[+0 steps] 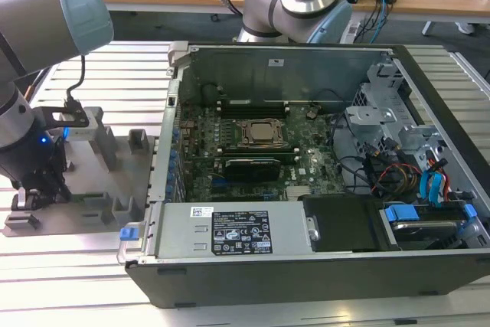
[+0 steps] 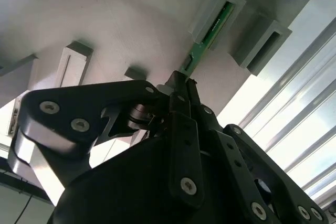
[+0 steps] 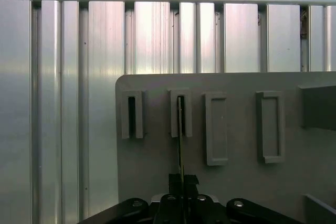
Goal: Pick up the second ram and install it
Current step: 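Pick up the second ram and move it above second insertion slot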
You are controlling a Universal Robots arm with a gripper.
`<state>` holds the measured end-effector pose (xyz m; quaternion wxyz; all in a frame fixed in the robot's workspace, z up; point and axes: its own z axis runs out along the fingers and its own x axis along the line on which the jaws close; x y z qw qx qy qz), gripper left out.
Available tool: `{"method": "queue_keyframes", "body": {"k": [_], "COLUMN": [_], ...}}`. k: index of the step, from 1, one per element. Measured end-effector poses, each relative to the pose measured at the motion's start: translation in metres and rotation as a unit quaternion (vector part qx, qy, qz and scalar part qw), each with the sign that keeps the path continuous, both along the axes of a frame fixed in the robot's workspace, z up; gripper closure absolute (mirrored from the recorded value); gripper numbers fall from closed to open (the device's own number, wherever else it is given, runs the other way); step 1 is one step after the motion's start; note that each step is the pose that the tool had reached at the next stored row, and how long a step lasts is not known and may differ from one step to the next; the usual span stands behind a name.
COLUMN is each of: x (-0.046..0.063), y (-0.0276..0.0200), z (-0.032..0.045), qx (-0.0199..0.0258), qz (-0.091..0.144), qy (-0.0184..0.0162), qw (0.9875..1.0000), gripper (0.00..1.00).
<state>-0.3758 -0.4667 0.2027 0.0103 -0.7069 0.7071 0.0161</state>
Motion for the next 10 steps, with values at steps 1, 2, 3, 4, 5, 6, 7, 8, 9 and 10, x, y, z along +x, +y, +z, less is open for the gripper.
{"method": "queue_keyframes", "body": {"k": [1,2,3,4,5,6,7,8,9,10], "x": [0.000,0.000,0.000,0.000,0.000,0.000,0.000,0.000,0.000,0.000], "y": [0.0000,0.0000,0.0000,0.0000,0.0000,0.0000,0.0000,0.0000,0.0000,0.0000], "z": [0.0000,0.0018,0.0105,0.0193,0.0260,0.0325,0.0369,0.0392,0.0420,0.0437], "qx": [0.0000,0.0001,0.0000,0.0001,0.0002,0.0001,0.0001,0.0002,0.0001,0.0001], "qz": [0.000,0.000,0.000,0.000,0.000,0.000,0.000,0.000,0.000,0.000], "qy": [-0.0001,-0.0002,-0.0001,0.0000,-0.0001,0.0000,0.0000,-0.0001,0.0000,0.0000], "qw": [1.0000,1.0000,1.0000,1.0000,1.0000,1.0000,1.0000,1.0000,1.0000,1.0000], "gripper": [0.87,0.87,0.87,0.87,0.87,0.87,0.87,0.87,0.87,0.87]}}
